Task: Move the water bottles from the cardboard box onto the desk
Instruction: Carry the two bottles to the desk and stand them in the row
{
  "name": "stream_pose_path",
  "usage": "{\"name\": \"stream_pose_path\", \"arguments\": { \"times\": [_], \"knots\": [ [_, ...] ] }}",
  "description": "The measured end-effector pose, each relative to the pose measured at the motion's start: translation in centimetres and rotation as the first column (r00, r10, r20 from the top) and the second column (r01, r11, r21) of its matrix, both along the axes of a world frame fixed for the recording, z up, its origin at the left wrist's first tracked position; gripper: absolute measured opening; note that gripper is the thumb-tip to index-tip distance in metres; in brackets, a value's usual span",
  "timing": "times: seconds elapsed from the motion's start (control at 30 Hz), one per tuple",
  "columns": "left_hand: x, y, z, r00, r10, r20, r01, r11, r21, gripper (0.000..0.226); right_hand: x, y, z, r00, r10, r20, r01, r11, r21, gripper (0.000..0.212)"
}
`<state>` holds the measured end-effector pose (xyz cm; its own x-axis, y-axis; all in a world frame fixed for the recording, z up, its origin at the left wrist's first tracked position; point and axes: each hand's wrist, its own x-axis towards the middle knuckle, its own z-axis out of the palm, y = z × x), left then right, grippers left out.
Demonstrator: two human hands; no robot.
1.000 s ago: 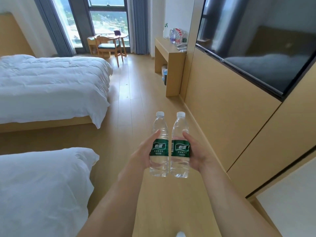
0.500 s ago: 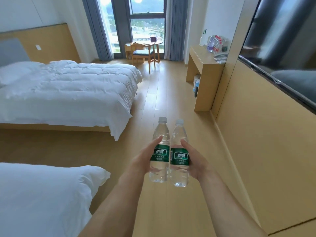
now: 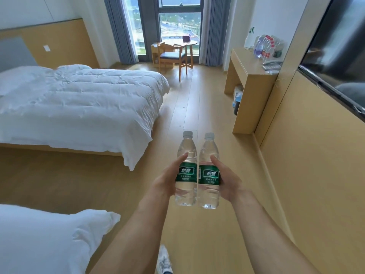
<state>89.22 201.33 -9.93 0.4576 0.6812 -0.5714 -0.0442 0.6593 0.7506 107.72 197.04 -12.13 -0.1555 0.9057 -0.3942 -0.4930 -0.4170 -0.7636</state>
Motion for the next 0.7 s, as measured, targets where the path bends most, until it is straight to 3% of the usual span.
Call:
{"name": "stream_pose_path", "arguments": {
  "times": [0.33, 0.7],
  "knots": [
    [4.1, 19.0, -0.1, 0.993, -0.105, 0.056, 0.104, 0.994, 0.027, 0.069, 3.0, 17.4, 1.3, 0.994, -0.108, 0.015, 0.108, 0.994, -0.029, 0.059],
    [5.1, 38.1, 1.6, 0.983, -0.184, -0.014, 0.184, 0.982, 0.037, 0.08, 3.7, 34.7, 4.1, 0.984, -0.172, 0.051, 0.175, 0.983, -0.049, 0.058]
  ]
}}
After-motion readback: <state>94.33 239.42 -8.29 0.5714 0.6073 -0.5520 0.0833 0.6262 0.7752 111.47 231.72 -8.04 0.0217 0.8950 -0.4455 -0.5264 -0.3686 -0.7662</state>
